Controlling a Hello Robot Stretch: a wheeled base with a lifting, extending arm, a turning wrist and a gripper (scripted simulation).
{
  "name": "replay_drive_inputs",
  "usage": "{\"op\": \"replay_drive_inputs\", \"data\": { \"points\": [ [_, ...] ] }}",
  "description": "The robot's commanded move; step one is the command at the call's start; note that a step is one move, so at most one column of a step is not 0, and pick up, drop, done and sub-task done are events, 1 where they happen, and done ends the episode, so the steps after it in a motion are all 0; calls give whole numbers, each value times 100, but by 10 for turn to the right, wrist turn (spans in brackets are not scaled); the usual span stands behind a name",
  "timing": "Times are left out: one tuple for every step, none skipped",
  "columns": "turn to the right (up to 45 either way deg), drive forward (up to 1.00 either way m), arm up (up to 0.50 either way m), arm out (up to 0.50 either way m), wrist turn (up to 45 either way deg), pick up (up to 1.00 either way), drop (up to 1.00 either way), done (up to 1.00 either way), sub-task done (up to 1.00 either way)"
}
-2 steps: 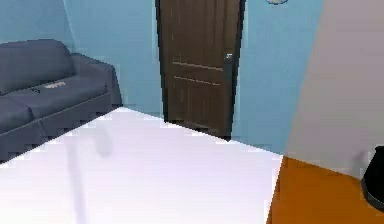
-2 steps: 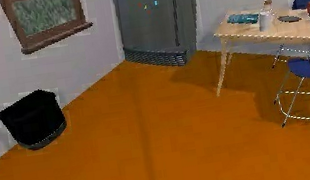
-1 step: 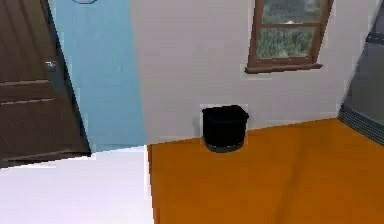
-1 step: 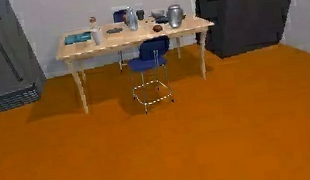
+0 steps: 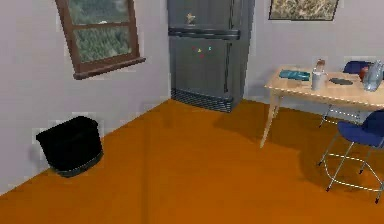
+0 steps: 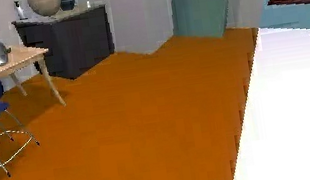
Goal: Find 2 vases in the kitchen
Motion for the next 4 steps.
{"op": "replay_drive_inputs", "data": {
  "points": [
    [450, 0, 0, 0, 0, 0, 0, 0, 0],
    [60, 0, 0, 0, 0, 0, 0, 0, 0],
    [0, 100, 0, 0, 0, 0, 0, 0, 0],
    [90, 0, 0, 0, 0, 0, 0, 0, 0]
  ]
}}
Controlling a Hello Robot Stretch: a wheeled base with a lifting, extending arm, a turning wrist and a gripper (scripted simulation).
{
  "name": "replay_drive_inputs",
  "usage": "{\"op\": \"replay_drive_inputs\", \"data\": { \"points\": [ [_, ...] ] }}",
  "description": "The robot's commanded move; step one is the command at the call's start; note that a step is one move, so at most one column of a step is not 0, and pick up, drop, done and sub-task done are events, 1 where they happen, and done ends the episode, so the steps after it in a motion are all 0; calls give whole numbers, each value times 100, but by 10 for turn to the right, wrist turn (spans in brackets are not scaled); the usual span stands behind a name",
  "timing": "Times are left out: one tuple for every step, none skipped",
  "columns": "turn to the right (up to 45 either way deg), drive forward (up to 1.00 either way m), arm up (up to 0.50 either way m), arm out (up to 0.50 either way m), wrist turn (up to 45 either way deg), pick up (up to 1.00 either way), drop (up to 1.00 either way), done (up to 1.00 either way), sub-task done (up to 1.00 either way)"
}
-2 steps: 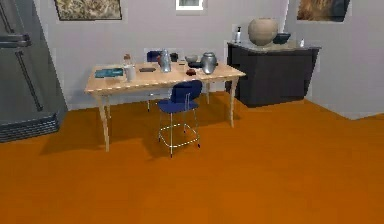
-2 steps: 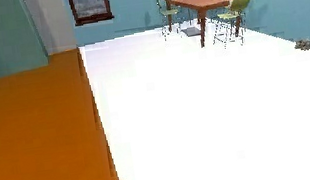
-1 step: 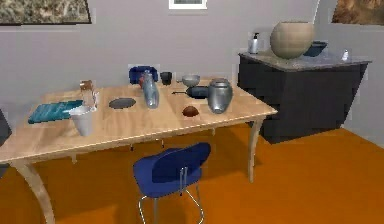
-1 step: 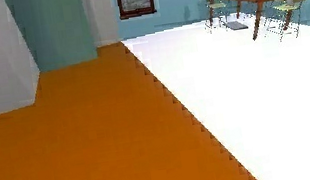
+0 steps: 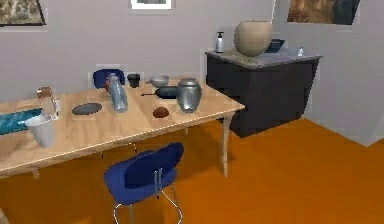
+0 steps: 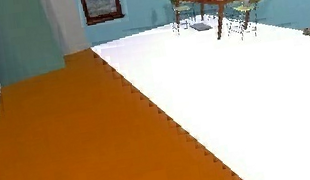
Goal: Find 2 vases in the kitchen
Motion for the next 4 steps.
{"op": "replay_drive_inputs", "data": {
  "points": [
    [0, 25, 0, 0, 0, 0, 0, 0, 0],
    [0, 0, 0, 0, 0, 0, 0, 0, 100],
    [450, 0, 0, 0, 0, 0, 0, 0, 0],
    [150, 0, 0, 0, 0, 0, 0, 0, 0]
  ]
}}
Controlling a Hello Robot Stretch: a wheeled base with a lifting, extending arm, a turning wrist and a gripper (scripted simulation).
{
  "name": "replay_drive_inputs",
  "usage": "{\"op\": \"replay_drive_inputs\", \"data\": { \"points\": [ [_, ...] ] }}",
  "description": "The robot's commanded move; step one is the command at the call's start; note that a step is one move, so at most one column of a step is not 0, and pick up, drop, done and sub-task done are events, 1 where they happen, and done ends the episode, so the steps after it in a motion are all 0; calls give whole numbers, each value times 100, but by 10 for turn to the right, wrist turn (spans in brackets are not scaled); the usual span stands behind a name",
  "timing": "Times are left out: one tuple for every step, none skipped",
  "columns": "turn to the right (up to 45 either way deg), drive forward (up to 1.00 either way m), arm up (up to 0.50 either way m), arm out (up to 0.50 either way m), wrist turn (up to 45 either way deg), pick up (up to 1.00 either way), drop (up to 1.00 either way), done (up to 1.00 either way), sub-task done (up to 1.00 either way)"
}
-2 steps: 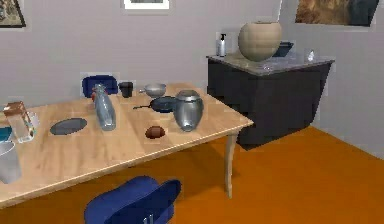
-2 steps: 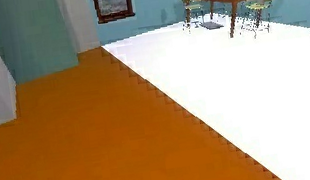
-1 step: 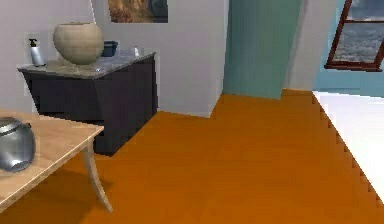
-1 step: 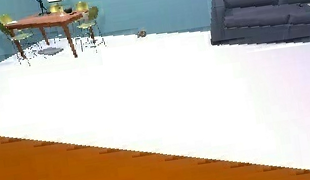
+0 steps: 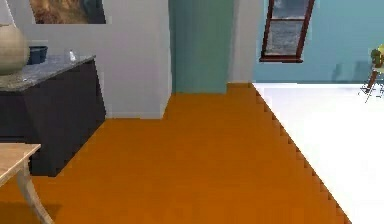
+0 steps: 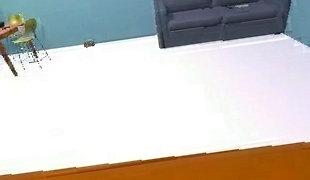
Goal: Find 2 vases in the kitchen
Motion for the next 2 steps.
{"op": "replay_drive_inputs", "data": {
  "points": [
    [0, 55, 0, 0, 0, 0, 0, 0, 0],
    [-360, 0, 0, 0, 0, 0, 0, 0, 0]
  ]
}}
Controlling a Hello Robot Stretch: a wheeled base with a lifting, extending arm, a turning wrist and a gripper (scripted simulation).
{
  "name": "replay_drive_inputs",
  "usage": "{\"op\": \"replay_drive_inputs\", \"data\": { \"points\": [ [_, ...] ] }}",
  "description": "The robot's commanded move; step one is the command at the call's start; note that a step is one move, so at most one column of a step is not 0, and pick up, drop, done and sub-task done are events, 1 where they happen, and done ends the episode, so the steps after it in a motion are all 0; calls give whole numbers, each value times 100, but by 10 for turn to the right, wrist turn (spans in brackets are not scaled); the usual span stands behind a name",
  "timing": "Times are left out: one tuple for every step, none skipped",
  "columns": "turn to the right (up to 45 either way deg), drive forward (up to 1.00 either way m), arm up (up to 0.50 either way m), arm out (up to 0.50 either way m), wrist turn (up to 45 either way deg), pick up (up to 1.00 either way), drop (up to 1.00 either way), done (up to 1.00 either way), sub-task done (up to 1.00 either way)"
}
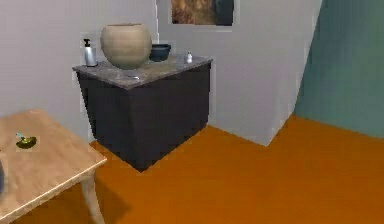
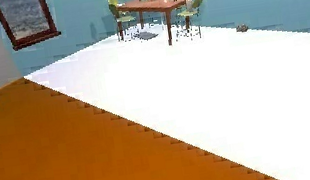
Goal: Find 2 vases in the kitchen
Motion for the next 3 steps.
{"op": "replay_drive_inputs", "data": {
  "points": [
    [0, 100, 0, 0, 0, 0, 0, 0, 0],
    [-300, 0, 0, 0, 0, 0, 0, 0, 0],
    [0, 0, 0, 0, 0, 0, 0, 100, 0]
  ]
}}
